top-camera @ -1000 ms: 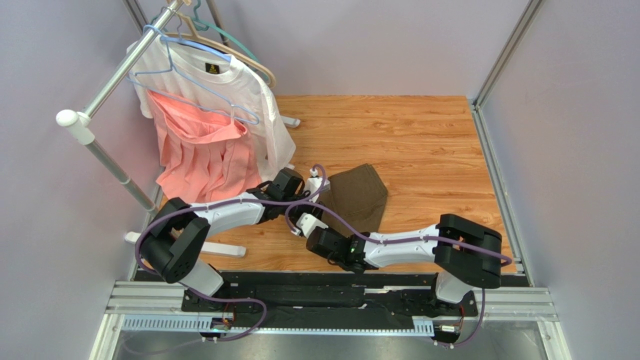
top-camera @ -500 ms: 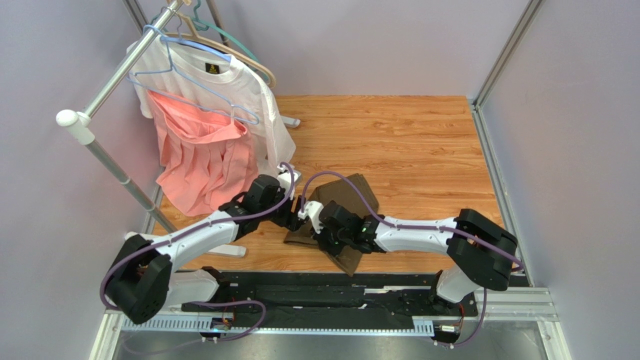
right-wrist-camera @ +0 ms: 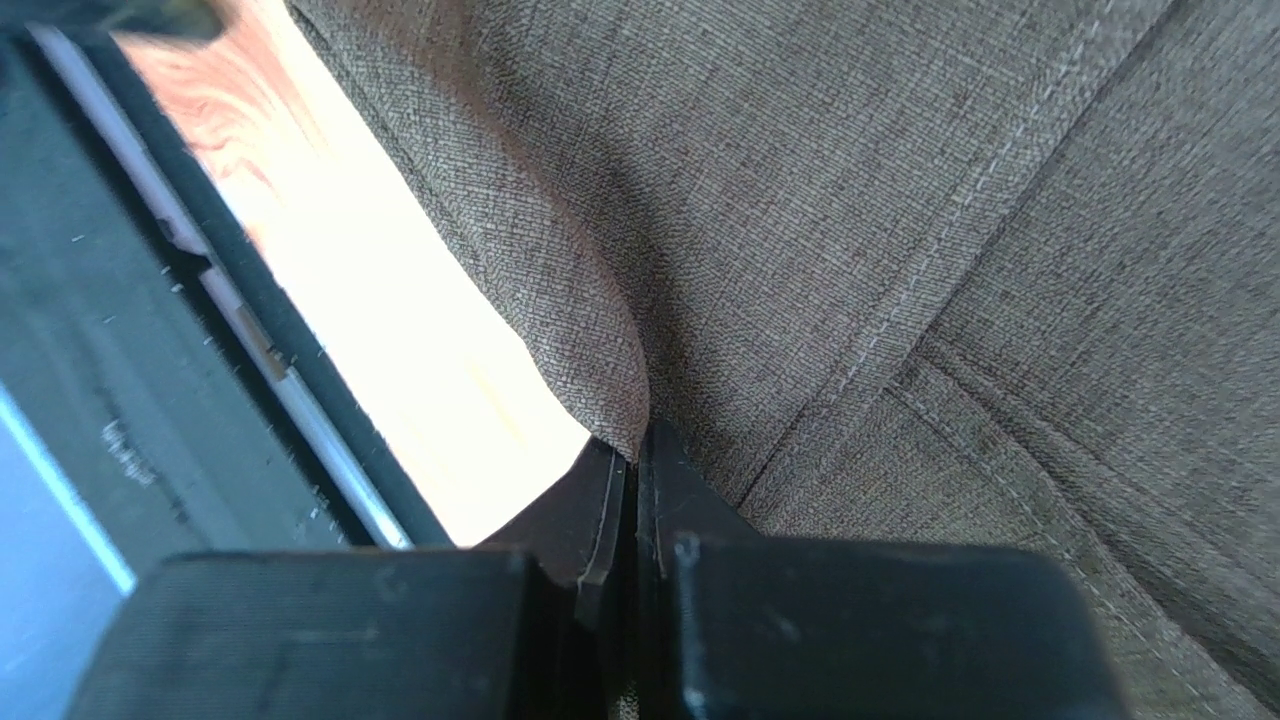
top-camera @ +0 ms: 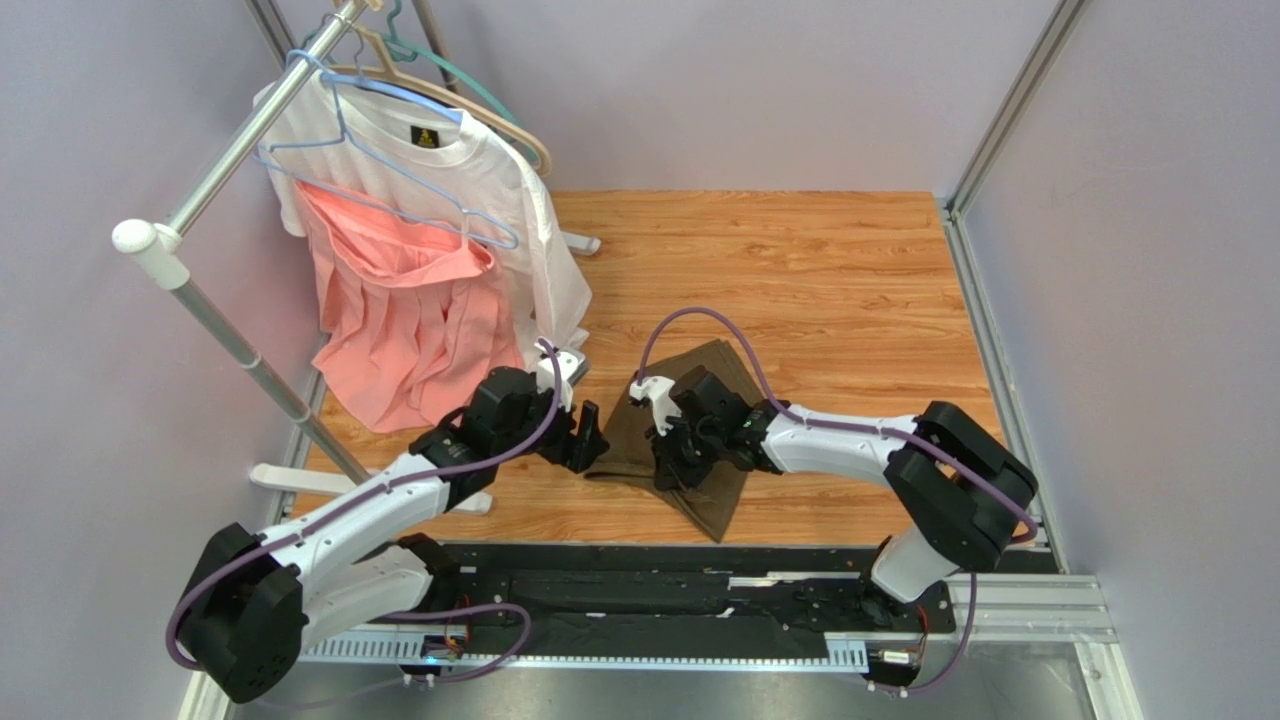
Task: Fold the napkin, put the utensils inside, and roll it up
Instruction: Roll the napkin with the utensil
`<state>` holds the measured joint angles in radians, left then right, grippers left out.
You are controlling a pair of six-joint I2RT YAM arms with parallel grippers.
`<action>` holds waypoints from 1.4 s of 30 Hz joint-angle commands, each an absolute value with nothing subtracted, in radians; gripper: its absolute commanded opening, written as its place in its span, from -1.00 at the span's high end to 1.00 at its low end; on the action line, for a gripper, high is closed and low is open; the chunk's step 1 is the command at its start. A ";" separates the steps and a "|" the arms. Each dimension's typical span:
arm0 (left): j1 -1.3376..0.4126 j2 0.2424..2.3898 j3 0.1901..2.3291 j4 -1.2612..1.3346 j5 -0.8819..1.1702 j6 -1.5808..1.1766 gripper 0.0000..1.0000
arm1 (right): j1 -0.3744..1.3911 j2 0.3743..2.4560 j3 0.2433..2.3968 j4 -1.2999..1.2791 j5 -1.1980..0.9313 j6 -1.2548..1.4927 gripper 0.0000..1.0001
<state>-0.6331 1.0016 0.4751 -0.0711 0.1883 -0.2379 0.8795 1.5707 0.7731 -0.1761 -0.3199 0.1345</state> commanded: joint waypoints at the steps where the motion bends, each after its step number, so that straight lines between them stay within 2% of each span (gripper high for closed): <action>1: -0.650 1.018 0.483 0.115 0.343 -0.166 -0.55 | 0.806 1.606 0.791 -0.253 -0.484 0.123 1.00; 12: -0.727 1.287 0.598 0.187 0.546 -0.002 -0.53 | 0.647 1.721 0.885 -0.370 -0.753 0.057 1.00; 22: -0.755 1.439 0.657 0.173 0.529 0.067 -0.54 | 0.563 1.830 0.971 -0.422 -0.864 0.032 1.00; 38: -0.762 1.543 0.695 0.114 0.538 0.091 -0.52 | 0.486 1.944 1.019 -0.469 -0.983 0.006 1.00; 41: -0.764 1.566 0.707 0.095 0.531 0.086 -0.35 | 0.482 1.960 1.023 -0.472 -0.992 0.005 1.00; 42: -0.764 1.580 0.719 0.088 0.528 0.086 -0.16 | 0.483 1.962 1.023 -0.474 -0.994 0.005 1.00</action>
